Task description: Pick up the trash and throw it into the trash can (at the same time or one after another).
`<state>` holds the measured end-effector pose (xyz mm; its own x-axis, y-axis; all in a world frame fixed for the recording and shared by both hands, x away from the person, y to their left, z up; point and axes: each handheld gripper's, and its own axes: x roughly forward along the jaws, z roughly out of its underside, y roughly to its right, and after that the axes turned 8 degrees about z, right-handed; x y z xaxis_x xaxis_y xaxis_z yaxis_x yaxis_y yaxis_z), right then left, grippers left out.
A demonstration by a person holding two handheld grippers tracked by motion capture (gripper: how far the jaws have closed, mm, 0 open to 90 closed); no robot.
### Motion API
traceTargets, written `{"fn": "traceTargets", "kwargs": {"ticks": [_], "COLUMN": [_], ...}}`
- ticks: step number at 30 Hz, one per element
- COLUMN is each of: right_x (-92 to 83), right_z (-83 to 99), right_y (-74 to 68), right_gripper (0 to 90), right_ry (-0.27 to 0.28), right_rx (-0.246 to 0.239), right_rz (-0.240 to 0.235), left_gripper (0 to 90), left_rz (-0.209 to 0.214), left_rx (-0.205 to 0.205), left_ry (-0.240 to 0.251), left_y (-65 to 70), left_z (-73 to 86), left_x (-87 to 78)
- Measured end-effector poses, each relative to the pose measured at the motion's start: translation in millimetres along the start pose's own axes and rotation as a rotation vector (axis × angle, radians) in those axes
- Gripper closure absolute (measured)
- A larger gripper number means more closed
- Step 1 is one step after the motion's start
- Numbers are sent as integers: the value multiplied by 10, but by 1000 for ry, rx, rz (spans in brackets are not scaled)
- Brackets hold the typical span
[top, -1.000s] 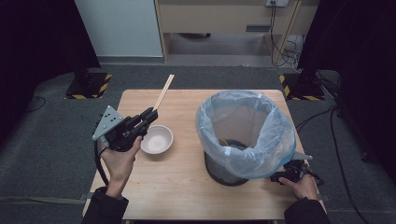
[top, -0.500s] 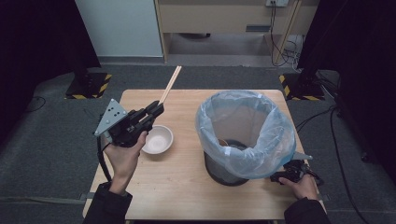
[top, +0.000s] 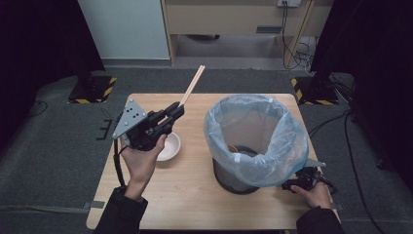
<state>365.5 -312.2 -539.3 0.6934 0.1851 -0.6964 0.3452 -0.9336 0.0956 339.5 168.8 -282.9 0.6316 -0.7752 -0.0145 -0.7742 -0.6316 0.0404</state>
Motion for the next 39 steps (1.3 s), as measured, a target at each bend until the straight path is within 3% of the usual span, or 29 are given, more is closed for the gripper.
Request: {"fn": "traceTargets", "kwargs": {"ticks": [39], "right_x": [0], "right_z": [0], "right_y": [0], "right_gripper": [7], "right_ry": [0], "right_rx": [0], "right_rz": [0], "left_gripper": [796], "left_rz": [138], "left_rx": [7], "left_ry": [1], "left_y": [376], "left_z": [-113], "left_x": [631]}}
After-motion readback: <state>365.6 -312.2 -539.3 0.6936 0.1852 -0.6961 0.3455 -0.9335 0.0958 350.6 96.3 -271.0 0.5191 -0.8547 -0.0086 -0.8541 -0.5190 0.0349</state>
